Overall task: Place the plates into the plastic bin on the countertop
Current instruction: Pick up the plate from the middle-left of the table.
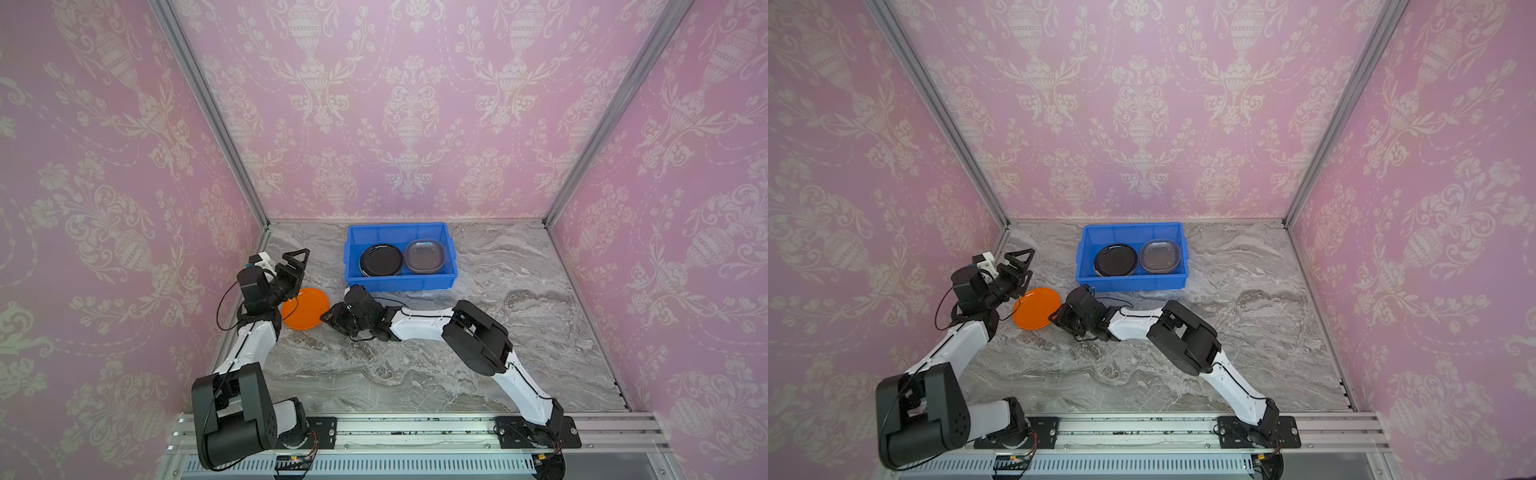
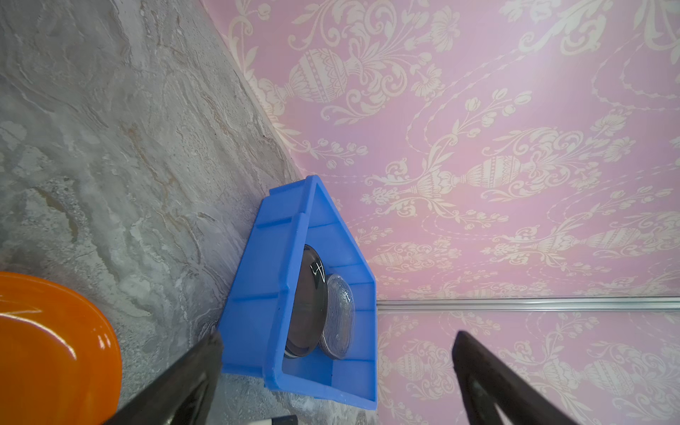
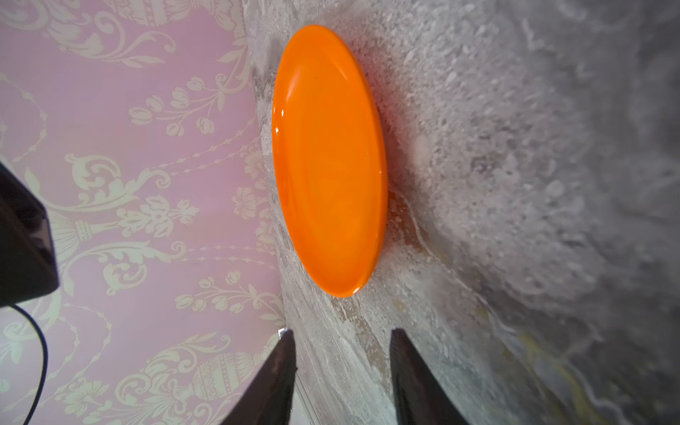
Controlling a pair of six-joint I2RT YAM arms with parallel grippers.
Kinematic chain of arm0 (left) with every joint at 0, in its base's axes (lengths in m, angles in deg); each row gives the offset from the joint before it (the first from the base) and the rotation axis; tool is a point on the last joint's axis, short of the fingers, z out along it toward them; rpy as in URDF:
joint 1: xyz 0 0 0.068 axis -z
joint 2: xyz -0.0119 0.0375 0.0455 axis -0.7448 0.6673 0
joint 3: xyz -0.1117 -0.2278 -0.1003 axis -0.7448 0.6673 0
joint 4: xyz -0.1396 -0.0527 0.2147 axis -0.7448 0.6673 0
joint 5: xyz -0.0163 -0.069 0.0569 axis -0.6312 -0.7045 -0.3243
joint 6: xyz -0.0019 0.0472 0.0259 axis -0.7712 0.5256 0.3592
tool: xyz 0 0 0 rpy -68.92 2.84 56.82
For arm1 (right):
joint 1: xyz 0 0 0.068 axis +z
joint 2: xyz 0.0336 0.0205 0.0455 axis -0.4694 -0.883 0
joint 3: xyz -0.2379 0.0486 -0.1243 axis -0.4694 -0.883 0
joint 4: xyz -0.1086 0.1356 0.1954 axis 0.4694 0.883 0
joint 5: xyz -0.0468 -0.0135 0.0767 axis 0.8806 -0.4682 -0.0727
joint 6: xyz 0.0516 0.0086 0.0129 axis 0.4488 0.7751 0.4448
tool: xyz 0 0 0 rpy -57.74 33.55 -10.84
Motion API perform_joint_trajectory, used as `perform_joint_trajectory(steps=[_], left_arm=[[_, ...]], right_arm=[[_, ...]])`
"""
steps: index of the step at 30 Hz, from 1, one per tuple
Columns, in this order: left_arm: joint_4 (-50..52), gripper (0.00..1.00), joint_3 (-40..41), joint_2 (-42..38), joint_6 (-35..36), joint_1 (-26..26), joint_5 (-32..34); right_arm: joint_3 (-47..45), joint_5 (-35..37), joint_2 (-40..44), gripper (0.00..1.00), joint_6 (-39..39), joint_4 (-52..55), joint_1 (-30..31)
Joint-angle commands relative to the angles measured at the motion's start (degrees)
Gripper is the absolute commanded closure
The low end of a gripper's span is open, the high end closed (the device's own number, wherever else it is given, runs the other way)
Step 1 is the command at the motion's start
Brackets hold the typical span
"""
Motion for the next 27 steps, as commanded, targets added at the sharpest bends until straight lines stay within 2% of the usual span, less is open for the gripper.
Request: perform_joint_trajectory(steps=[1,17,23,27], left_arm=[[-0.4,0.01,0.6,-0.5,0.5,-0.6,-1.9],[-7.0,0.01,2.3,3.5,-1.9,-0.6,-3.4],[-10.0,0.01,2.7,5.3,-3.2,-0.6,-4.0],[-11.3,0.01,2.7,6.4,-3.9,-0.6,-4.0]], right_arm=[[3.4,1.3,-2.9,0.56,2.0,2.8,0.1],[11.4,3.6,-11.3,0.65,6.6,7.0,-0.2],[12.6,2.4,-13.6,0.73,8.5,6.9,-0.6],[11.8,1.9,-14.2,0.82,9.4,5.1,-1.0]])
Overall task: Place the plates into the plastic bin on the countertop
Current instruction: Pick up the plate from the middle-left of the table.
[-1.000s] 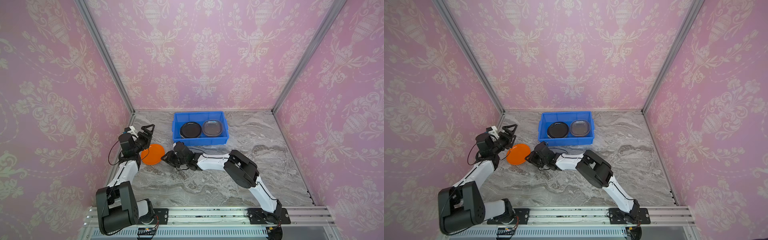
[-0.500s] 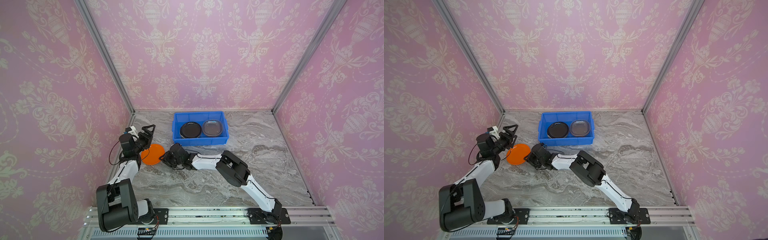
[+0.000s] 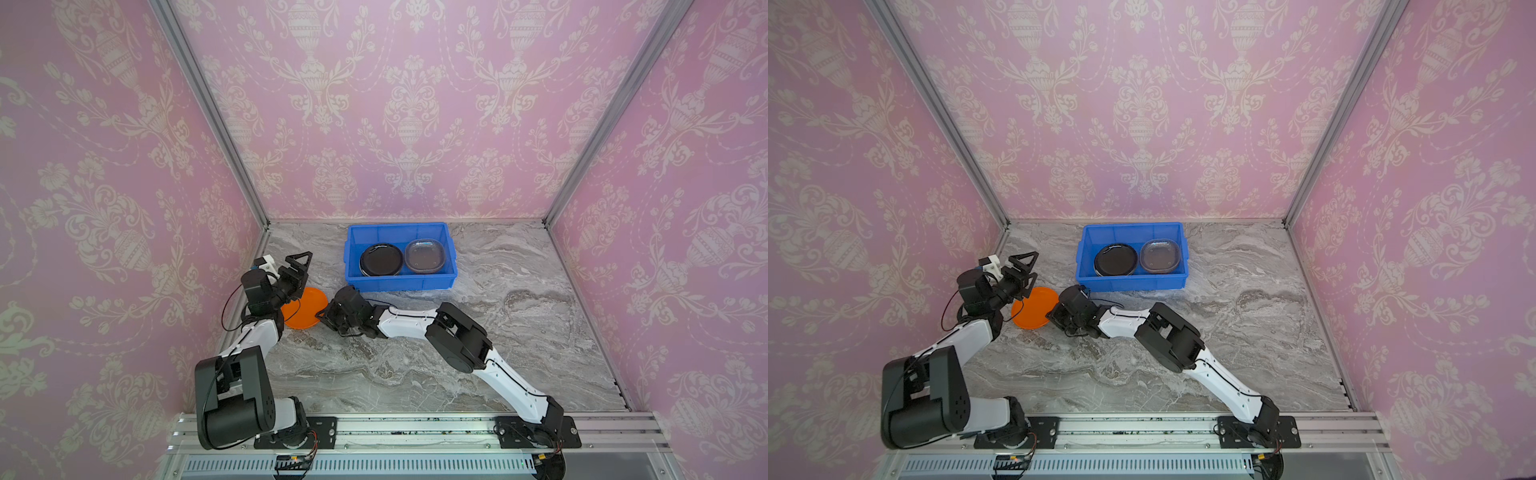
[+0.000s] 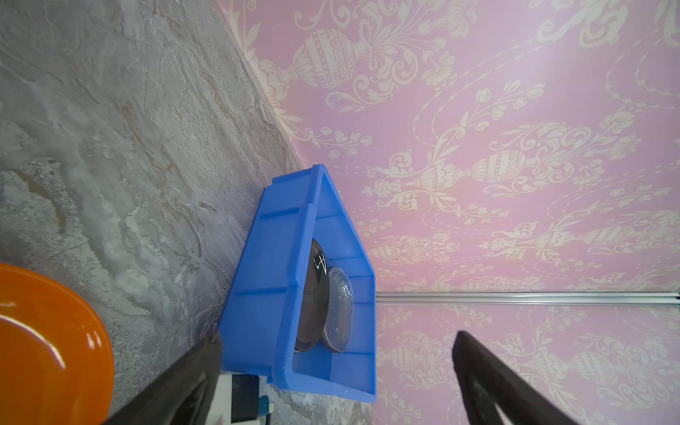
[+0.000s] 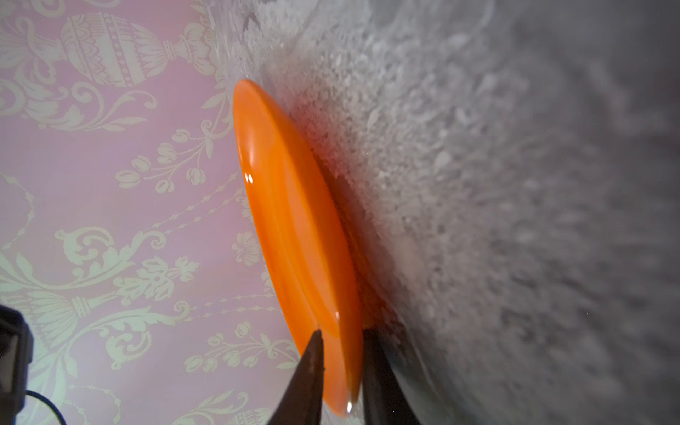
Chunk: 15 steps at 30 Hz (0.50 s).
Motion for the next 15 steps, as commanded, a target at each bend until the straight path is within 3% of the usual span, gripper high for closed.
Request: perform_joint_trajectory(steps=[1,6,15], left_arm=[[-3.4,0.01,0.6,1.1,-1.6,-0.6,-1.6],[-4.5,0.01,0.7,1.6,-2.3,-0.6,-2.0],[-0.9,0.01,-0.6,-2.1,0.2,-0.5,-2.0]], right_arm=[[-1.5,0.0,-3.8,0.85,1.7,2.7,-0.6],[-0.9,-0.4,-3.2,0.99,-1.4,3.3,-0.6],[-3.3,-0.4,5.8,1.00,-21.1,11.6,-0.9]])
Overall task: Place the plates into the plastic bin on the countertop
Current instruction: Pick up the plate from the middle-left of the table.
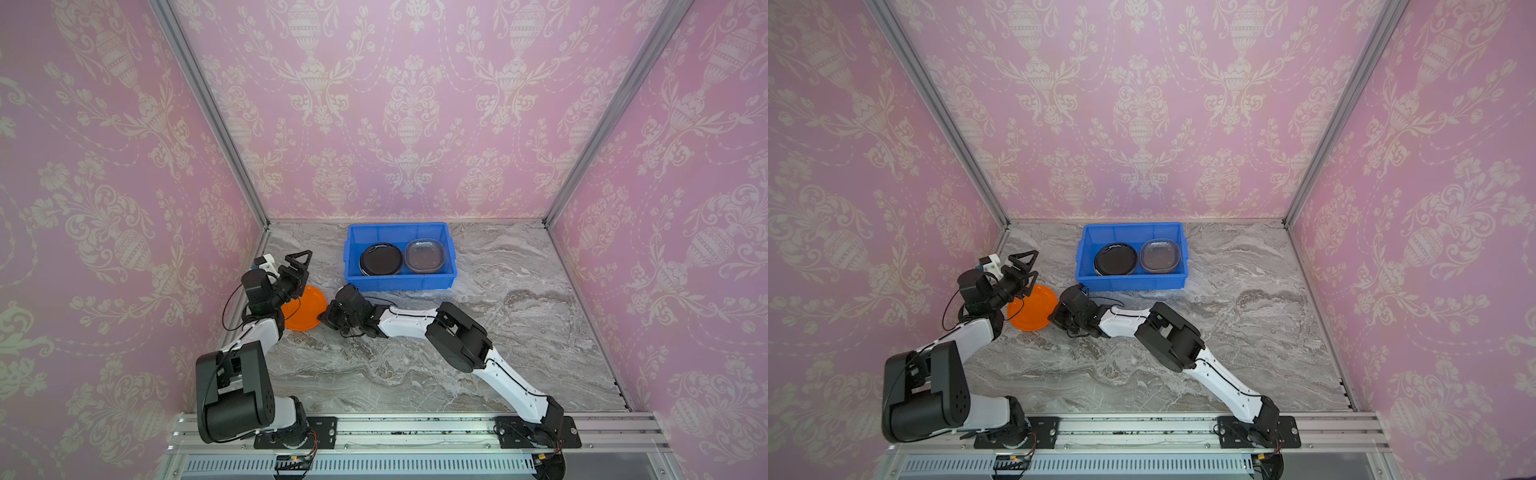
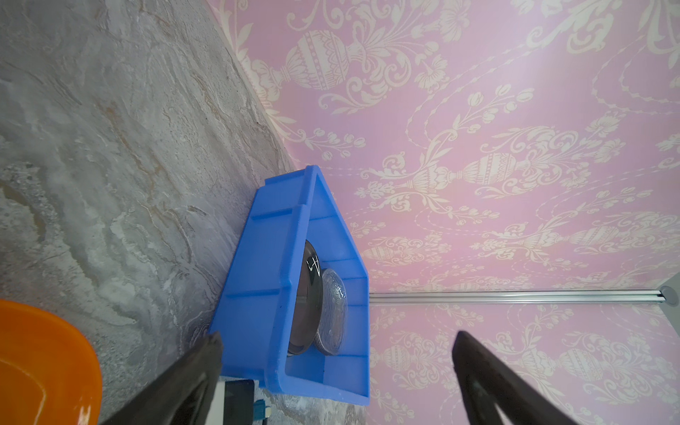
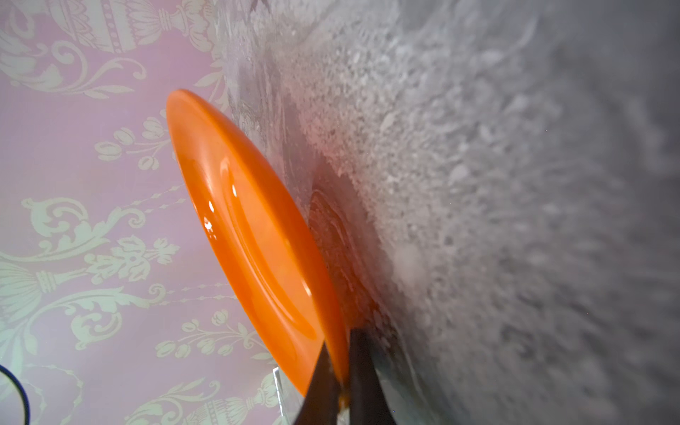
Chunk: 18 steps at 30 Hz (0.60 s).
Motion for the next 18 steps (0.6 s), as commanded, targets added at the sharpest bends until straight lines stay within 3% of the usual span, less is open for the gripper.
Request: perform_joint_trajectory(steps=[1,9,18], left_arm=[[3.1,0.01,-0.9,-3.7,2.4,-0.5,-1.1],[15.5,0.01,-5.2,-9.7,9.5,-0.5,0.9],[19.0,0.01,-7.6,-11.4,12.2,0.3,-0.3]], right_arm=[[-2.1,-0.3,5.5,1.00,-14.1,11.1,-0.6],[0.6,-14.3,13.3,1.00,-33.1,33.4,-3.3],[-5.5,-16.6,29.7,1.00,-44.1,49.1,-5.0]])
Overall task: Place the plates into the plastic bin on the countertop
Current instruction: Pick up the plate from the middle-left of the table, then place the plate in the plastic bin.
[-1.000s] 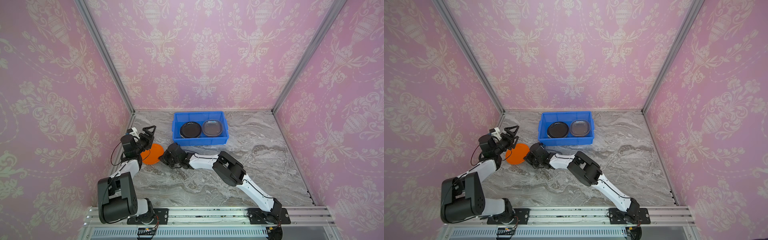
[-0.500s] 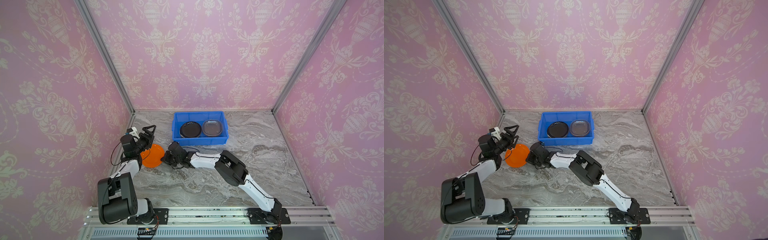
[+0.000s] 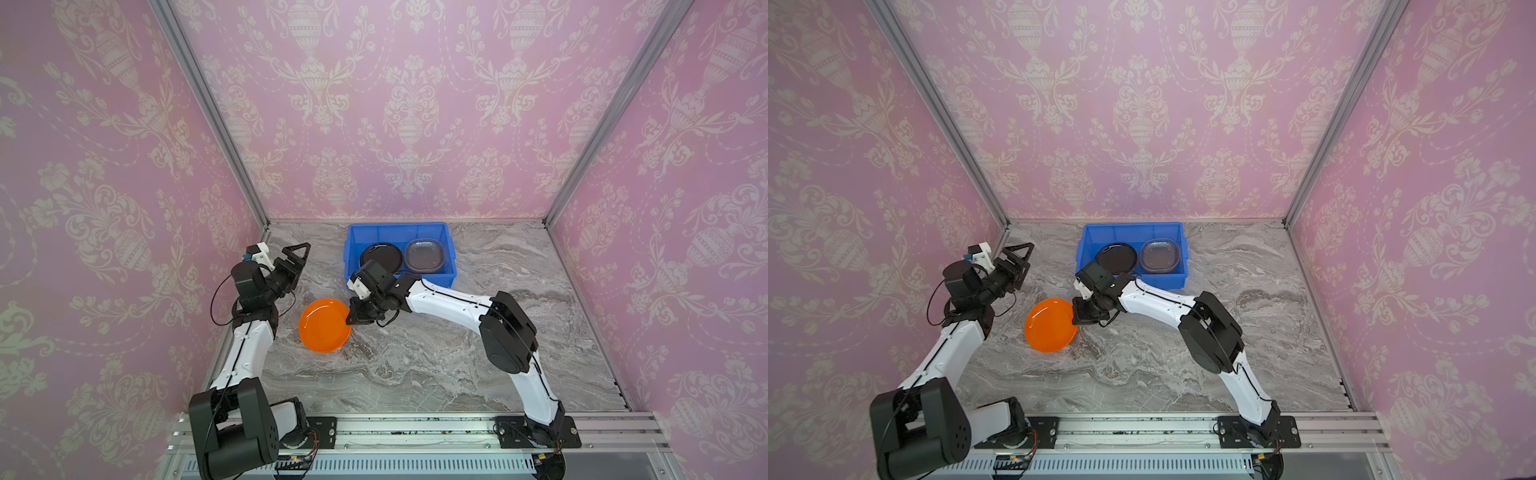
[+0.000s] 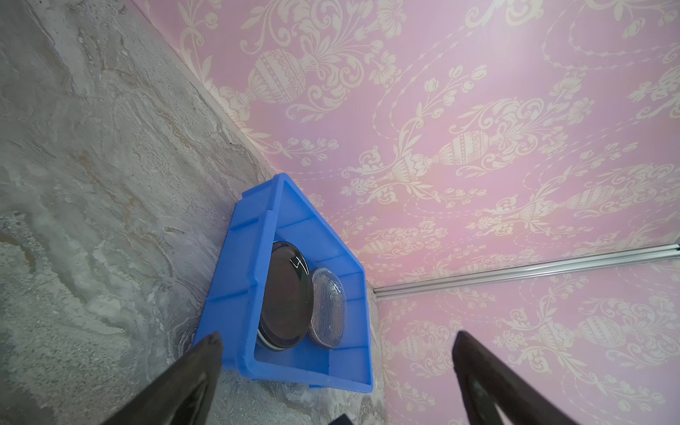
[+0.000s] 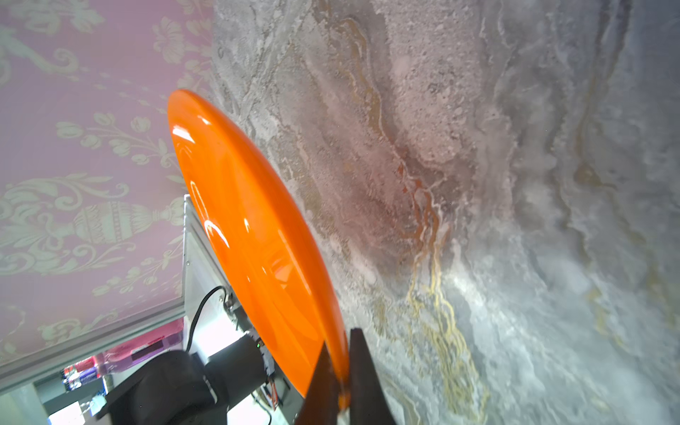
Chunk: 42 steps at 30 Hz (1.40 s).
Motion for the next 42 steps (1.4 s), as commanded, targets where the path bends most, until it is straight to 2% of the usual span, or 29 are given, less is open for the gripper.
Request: perform_joint_trajectory(steps=[1,5,10,16,19,24,29,36,42], left_arm=[[2.9,0.01,-1.6,-1.2,4.1,0.8,-0.7],[7.4,0.01,-1.5,-2.8,9.7,5.0,-0.7],[19.1,0.05,-1.9,-7.8,20.8,12.4,5.5],[16.7,0.12,1.2,-8.7,20.2,13.2,3.9],[16.1,0.15,1.7,-8.1,20.7,14.7,4.1],[21.9,0.16,-0.8,-8.3,29.3,21.8,12.2],[19.2,0.13,0.0,-8.1,29.6,23.3,12.7],[19.4,0.08,1.5,-9.3,32.2,26.9,15.5],[15.7,0.06,3.1,-7.2,30.8,28.8,14.1]], right_arm=[[-1.1,-1.9,6.5,1.00,-7.5,8.6,-1.2],[-3.1,-2.2,11.1,1.00,-7.9,10.0,-6.0],[-2.1,-2.5,14.0,1.00,-8.0,11.7,-13.2],[1.3,-4.3,12.7,1.00,-8.6,12.3,-19.7],[6.5,-4.6,8.9,1.00,-10.3,14.3,-22.3],[17.3,-3.7,1.0,1.00,-10.8,16.3,-24.5],[29.7,-4.2,-8.8,1.00,-8.1,20.2,-26.2],[34.3,-2.9,-16.6,1.00,-2.4,17.9,-27.8],[38.5,-3.9,-22.1,1.00,0.3,17.5,-29.1]])
